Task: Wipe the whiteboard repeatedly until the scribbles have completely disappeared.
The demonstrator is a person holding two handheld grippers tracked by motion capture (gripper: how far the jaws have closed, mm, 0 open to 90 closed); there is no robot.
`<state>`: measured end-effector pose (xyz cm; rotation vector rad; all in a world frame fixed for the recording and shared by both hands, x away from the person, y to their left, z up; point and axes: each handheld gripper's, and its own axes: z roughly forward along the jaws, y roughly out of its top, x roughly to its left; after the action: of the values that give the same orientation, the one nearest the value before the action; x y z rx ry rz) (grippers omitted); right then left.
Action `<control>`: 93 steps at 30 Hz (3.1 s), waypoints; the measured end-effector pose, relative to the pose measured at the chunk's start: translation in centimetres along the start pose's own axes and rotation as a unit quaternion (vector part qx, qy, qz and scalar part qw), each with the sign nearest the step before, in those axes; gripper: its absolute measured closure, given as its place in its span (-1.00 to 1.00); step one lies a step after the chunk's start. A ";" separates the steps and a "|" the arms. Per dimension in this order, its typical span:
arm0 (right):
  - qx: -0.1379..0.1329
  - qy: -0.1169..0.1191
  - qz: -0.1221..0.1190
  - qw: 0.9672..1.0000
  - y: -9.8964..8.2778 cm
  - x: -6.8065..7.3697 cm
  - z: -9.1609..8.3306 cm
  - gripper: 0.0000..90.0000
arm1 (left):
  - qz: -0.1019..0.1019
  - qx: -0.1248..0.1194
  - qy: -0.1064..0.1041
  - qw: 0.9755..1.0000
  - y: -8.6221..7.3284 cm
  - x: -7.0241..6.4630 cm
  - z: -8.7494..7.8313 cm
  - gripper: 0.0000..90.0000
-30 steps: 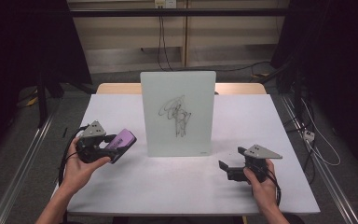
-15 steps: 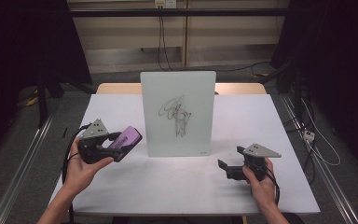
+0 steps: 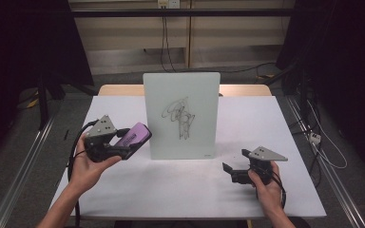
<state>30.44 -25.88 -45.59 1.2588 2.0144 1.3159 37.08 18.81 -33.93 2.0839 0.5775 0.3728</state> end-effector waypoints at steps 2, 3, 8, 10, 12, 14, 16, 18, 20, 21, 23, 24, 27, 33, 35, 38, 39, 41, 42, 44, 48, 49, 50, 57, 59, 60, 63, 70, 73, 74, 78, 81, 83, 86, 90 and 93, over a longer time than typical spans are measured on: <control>0.001 0.000 0.003 1.000 0.0 0.0 0.0 -0.88 | 0.003 -0.001 -0.002 1.000 0.3 -0.1 0.0 -0.09; 0.003 -0.001 0.003 1.000 0.0 0.0 0.0 -0.88 | 0.003 -0.006 -0.005 1.000 0.4 -0.1 0.0 -0.09; 0.004 -0.003 0.004 1.000 0.1 0.0 0.3 -0.88 | -0.001 -0.009 -0.011 1.000 0.8 0.0 0.4 -0.09; 0.004 -0.002 0.005 1.000 0.1 0.0 0.3 -0.88 | -0.001 -0.011 -0.012 1.000 1.1 -0.1 0.6 -0.09; 0.004 -0.001 0.004 1.000 0.0 0.0 0.2 -0.88 | 0.005 -0.010 -0.009 1.000 1.4 -0.3 0.7 -0.09; 0.002 -0.002 0.000 1.000 0.0 0.0 0.1 -0.88 | 0.010 -0.012 -0.008 1.000 1.8 -0.3 0.9 -0.09; 0.000 0.000 -0.002 1.000 0.0 0.1 -0.1 -0.88 | 0.012 -0.011 -0.010 1.000 2.3 -0.5 1.1 -0.09; -0.001 0.002 -0.003 1.000 0.0 0.1 -0.2 -0.88 | 0.013 -0.015 -0.013 1.000 2.8 -0.7 1.4 -0.09; -0.002 0.002 -0.004 1.000 0.0 0.1 -0.2 -0.88 | 0.022 -0.017 -0.013 1.000 3.4 -0.8 1.7 -0.09; -0.001 0.003 -0.004 1.000 0.0 0.1 -0.2 -0.88 | 0.024 -0.020 -0.012 0.999 3.6 -0.9 1.8 -0.09; -0.001 0.002 -0.003 1.000 0.0 0.1 -0.1 -0.88 | 0.032 -0.021 -0.011 0.999 4.2 -1.0 2.1 -0.09; 0.000 0.002 -0.001 1.000 0.0 0.0 -0.1 -0.88 | 0.030 -0.024 -0.012 0.999 4.5 -1.0 2.4 -0.09; 0.001 0.003 -0.001 1.000 0.0 0.1 0.0 -0.88 | 0.036 -0.017 -0.012 0.999 5.2 -1.0 3.1 -0.09; 0.001 0.003 -0.002 1.000 0.0 0.2 -0.1 -0.88 | 0.040 -0.023 -0.010 0.999 6.4 -1.0 4.1 -0.09; 0.000 0.002 -0.002 1.000 0.0 0.1 -0.1 -0.88 | 0.046 -0.021 -0.009 0.999 6.7 -0.8 4.2 -0.09; 0.000 0.001 -0.003 1.000 0.0 0.0 -0.1 -0.88 | 0.049 -0.026 -0.007 0.998 7.1 -1.0 4.4 -0.09; -0.001 0.002 -0.003 1.000 0.0 0.1 -0.1 -0.88 | 0.052 -0.024 -0.006 0.998 7.3 -1.0 4.5 -0.09; 0.000 0.002 -0.002 1.000 0.0 0.1 -0.1 -0.88 | 0.053 -0.027 -0.007 0.998 7.7 -1.0 4.7 -0.09; 0.000 0.002 -0.003 1.000 0.0 0.1 -0.1 -0.88 | 0.056 -0.026 -0.006 0.998 7.9 -1.0 4.8 -0.09; 0.001 0.003 -0.001 1.000 0.0 0.1 -0.1 -0.88 | 0.059 -0.028 -0.006 0.998 8.2 -1.0 5.1 -0.09; 0.000 0.003 -0.002 1.000 0.0 0.1 -0.1 -0.88 | 0.072 -0.026 -0.010 0.997 8.9 -1.1 5.6 -0.09; 0.000 0.002 -0.001 1.000 0.0 0.1 -0.1 -0.88 | 0.071 -0.028 -0.009 0.997 9.0 -1.2 5.8 -0.09; 0.000 0.003 -0.004 1.000 0.0 0.0 -0.1 -0.88 | 0.075 -0.029 -0.010 0.997 9.2 -1.2 5.9 -0.09; -0.001 0.003 -0.003 1.000 0.0 0.0 -0.2 -0.88 | 0.094 -0.033 -0.007 0.995 10.1 -1.6 6.7 -0.09; -0.001 0.003 -0.002 1.000 0.0 0.1 -0.2 -0.88 | 0.096 -0.033 -0.010 0.995 10.3 -1.5 7.0 -0.09; -0.001 0.004 -0.004 1.000 0.0 0.1 -0.2 -0.88 | 0.096 -0.031 -0.012 0.995 10.4 -1.5 7.1 -0.09; -0.001 0.004 -0.003 1.000 0.0 0.0 -0.2 -0.88 | 0.098 -0.027 -0.016 0.995 10.7 -1.3 7.3 -0.09; -0.001 0.005 -0.004 1.000 0.0 0.1 -0.1 -0.88 | 0.102 -0.028 -0.013 0.994 11.6 -0.9 7.7 -0.09; -0.001 0.004 -0.003 1.000 0.0 0.0 -0.1 -0.88 | 0.105 -0.026 -0.011 0.994 12.1 -0.7 7.8 -0.09; 0.000 0.004 -0.003 1.000 0.0 0.0 -0.1 -0.88 | 0.107 -0.027 -0.011 0.994 12.3 -0.7 7.9 -0.09; 0.000 0.004 -0.003 1.000 0.0 0.1 -0.1 -0.88 | 0.113 -0.021 -0.006 0.993 12.6 -0.5 8.3 -0.09; -0.001 0.006 -0.004 1.000 0.0 0.0 -0.1 -0.88 | 0.110 -0.017 -0.013 0.994 12.4 -0.2 8.7 -0.09; -0.001 0.005 -0.003 1.000 0.0 0.0 -0.2 -0.88 | 0.113 -0.016 -0.011 0.993 12.4 -0.3 8.7 -0.09; -0.001 0.006 -0.004 1.000 0.0 0.0 -0.2 -0.88 | 0.119 -0.011 -0.006 0.993 12.4 -0.4 8.7 -0.09; -0.001 0.006 -0.004 1.000 0.0 0.1 -0.2 -0.88 | 0.119 -0.012 -0.006 0.993 12.5 -0.4 8.8 -0.09; -0.001 0.005 -0.004 1.000 0.0 0.0 -0.1 -0.88 | 0.121 -0.011 -0.006 0.993 12.5 -0.4 8.8 -0.09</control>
<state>30.31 -25.91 -45.53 1.2443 2.0236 1.3229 44.10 6.52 -28.20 2.1389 0.3115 0.5020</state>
